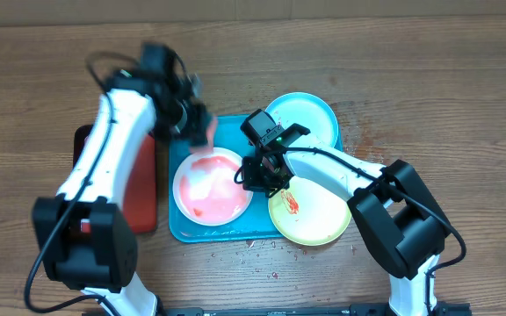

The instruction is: Clean dirty plates on tray and stack at the side

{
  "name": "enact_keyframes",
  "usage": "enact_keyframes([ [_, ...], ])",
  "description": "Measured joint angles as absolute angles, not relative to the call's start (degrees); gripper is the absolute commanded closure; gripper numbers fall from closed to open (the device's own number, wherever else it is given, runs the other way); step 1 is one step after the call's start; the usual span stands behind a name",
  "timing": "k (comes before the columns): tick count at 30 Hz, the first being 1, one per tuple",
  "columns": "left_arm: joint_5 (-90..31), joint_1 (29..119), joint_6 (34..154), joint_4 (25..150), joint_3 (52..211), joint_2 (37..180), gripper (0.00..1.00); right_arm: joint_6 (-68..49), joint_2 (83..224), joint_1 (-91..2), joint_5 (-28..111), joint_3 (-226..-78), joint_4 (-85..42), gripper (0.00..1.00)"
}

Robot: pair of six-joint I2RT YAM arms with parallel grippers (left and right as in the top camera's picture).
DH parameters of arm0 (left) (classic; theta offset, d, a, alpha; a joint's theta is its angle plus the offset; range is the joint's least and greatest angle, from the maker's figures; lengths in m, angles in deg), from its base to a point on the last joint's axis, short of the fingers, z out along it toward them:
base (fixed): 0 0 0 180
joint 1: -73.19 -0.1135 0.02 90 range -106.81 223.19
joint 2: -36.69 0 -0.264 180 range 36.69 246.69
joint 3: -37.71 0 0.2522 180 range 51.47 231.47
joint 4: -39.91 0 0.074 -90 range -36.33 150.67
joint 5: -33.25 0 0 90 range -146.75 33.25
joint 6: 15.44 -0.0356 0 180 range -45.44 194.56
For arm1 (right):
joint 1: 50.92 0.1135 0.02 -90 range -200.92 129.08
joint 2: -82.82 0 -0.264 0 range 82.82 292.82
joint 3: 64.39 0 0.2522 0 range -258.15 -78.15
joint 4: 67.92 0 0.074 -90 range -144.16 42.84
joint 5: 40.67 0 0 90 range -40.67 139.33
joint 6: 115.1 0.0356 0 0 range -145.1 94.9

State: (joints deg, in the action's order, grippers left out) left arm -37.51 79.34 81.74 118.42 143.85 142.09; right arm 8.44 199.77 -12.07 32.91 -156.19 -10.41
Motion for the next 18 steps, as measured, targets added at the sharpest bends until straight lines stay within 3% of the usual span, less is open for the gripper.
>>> enact_keyframes([
  [6, -37.95, 74.69, 81.39, 124.21, 154.93, 141.92, 0.96, 5.86, 194.81, -11.55, 38.39, -155.71, -6.28, 0.96],
  [18, -42.47, 72.33, 81.35, 126.83, 155.17, 141.92, 0.95, 3.76, 181.21, -5.14, 62.35, -156.96, -0.51, 0.96],
])
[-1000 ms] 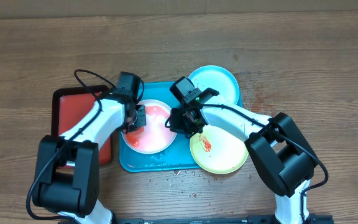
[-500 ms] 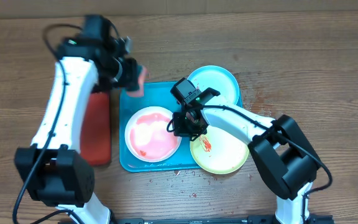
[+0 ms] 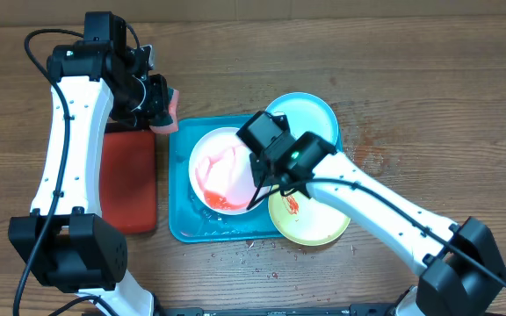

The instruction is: Clean dirty plates on tray and stack at the side

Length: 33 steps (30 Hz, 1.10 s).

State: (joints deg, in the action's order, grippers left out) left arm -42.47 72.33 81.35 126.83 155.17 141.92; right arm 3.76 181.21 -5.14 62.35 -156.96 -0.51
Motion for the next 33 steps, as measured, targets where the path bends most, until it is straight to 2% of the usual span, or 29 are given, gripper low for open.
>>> enact_keyframes([
  [19, -43.54, 72.33, 81.35, 127.86, 155.17, 141.92, 0.96, 4.46, 181.12, 12.71, 117.28, -157.77, -3.81, 0.96],
  [26, -43.54, 72.33, 81.35, 127.86, 155.17, 141.92, 0.96, 6.32, 181.12, 15.16, 124.75, -157.99, -5.06, 0.96],
  [33, -43.54, 72.33, 81.35, 127.86, 155.17, 141.92, 0.96, 12.40, 181.12, 15.07, 121.41, -158.01, -2.78, 0.96],
])
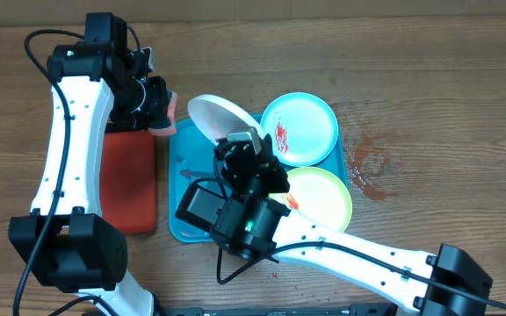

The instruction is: Clean dirty plates on tray and stack at the side

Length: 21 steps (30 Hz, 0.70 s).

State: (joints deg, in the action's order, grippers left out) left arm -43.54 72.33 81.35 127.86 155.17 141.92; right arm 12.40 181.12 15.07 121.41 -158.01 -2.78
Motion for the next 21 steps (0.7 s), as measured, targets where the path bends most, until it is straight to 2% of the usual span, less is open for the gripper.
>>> enact_keyframes([
  [4, -43.54, 72.33, 81.37, 127.99, 155.17, 141.92, 0.96, 17.95, 181.12, 14.33, 112.62, -158.03, -0.07, 0.96],
  [10, -43.54, 72.33, 81.41, 128.69, 155.17, 141.92, 0.96, 27.76, 183.40, 8.67, 92.05, -158.03, -0.23, 0.96],
  [17, -43.54, 72.33, 81.41, 128.71, 155.17, 141.92, 0.96, 31.87, 191.92, 2.38, 70.37, -158.03, -3.09, 0.96],
  [18, -43.54, 72.33, 81.41, 128.71, 155.17, 141.92, 0.96, 31.98, 192.95, 1.83, 67.49, -158.03, -3.31, 0.94],
  [21, -43.54, 72.33, 81.41, 128.71, 155.17, 141.92, 0.96, 31.15, 194.22, 1.15, 62.98, -158.03, -3.46, 0.78],
])
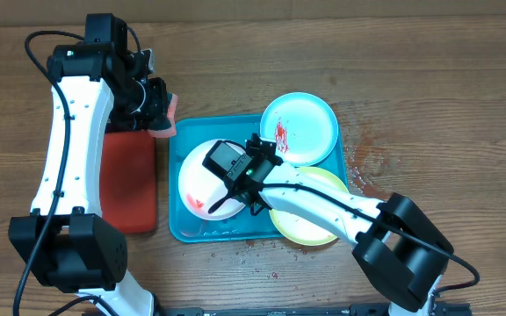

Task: Clean dirty plates on tray and stack at the side
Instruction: 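Lower the white plate and scrub it again with the left sponge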

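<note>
On the left half of the blue tray [183, 230] is a white plate [198, 175] with a small red smear near its front rim. My right gripper [238, 195] is at the plate's right rim and looks shut on it. A light blue plate [306, 123] with a red stain sits at the tray's back right. Partly under my right arm, a yellow-green plate [316, 230] lies at the front right. My left gripper [158, 112] hangs beyond the tray's back left corner, shut on a pink sponge [165, 125].
A red mat [130, 189] lies left of the tray, under the left arm. Crumbs [255, 248] are scattered on the wood in front of the tray. Reddish smears [367, 162] mark the table to the tray's right.
The white plate was tilted up over the tray's back edge in my right gripper; now it is low over the tray's left half. The right arm has swung round. The left arm has not moved.
At first the sponge in my left gripper was by the pink-smeared plate on the tray, my right gripper at its rim. Then the left gripper was back beyond the tray's corner and the plate was tilted up, then raised at the tray's back. Now it is down again, whiter.
</note>
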{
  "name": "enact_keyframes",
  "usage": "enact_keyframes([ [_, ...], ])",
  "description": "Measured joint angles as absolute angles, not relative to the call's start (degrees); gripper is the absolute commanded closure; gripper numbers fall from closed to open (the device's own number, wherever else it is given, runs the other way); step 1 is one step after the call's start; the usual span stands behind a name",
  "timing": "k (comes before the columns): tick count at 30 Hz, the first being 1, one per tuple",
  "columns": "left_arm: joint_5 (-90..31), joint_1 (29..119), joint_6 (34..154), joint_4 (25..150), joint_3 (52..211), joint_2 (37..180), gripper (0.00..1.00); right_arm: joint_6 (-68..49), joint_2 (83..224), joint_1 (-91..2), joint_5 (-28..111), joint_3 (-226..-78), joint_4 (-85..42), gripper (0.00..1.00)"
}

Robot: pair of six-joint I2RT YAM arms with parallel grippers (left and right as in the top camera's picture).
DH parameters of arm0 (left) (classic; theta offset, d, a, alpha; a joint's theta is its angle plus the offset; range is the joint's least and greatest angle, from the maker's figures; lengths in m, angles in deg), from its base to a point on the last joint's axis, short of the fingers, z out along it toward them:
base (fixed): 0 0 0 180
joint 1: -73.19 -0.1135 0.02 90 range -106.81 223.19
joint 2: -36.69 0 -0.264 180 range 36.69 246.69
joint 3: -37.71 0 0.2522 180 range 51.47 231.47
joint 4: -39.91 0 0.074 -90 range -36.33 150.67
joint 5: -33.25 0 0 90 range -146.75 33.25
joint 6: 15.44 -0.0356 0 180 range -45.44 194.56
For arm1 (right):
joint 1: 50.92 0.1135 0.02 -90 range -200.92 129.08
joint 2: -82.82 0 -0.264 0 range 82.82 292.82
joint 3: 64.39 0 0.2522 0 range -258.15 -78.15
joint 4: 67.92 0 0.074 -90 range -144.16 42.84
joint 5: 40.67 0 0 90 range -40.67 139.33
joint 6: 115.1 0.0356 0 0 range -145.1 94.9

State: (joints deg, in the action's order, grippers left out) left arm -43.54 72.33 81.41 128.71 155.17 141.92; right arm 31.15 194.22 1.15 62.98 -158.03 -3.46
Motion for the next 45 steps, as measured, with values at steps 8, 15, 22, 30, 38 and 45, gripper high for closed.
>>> enact_keyframes([
  [8, -43.54, 72.33, 81.41, 128.67, 155.17, 141.92, 0.96, 18.47, 194.87, -1.47, 53.59, -158.03, -7.29, 0.51],
  [15, -43.56, 72.33, 81.41, 128.67, 155.17, 141.92, 0.96, 1.86, 194.98, -9.40, 44.82, -158.03, -11.07, 0.55],
  [22, -43.56, 72.35, 81.41, 128.65, 155.17, 141.92, 0.96, -5.87, 199.40, -11.72, 41.41, -158.03, -12.93, 0.71],
  [30, -43.56, 72.46, 81.44, 128.71, 155.12, 141.92, 0.96, -0.58, 200.86, -11.09, 40.67, -158.23, -13.80, 0.96],
  [38, -45.36, 76.81, 84.15, 122.05, 145.24, 141.83, 0.96, 19.11, 200.84, -10.87, 42.50, -159.08, -9.36, 0.96],
  [45, -49.99, 81.13, 90.40, 108.78, 128.02, 141.83, 0.96, 23.79, 200.84, -10.85, 42.22, -159.10, -9.36, 0.96],
])
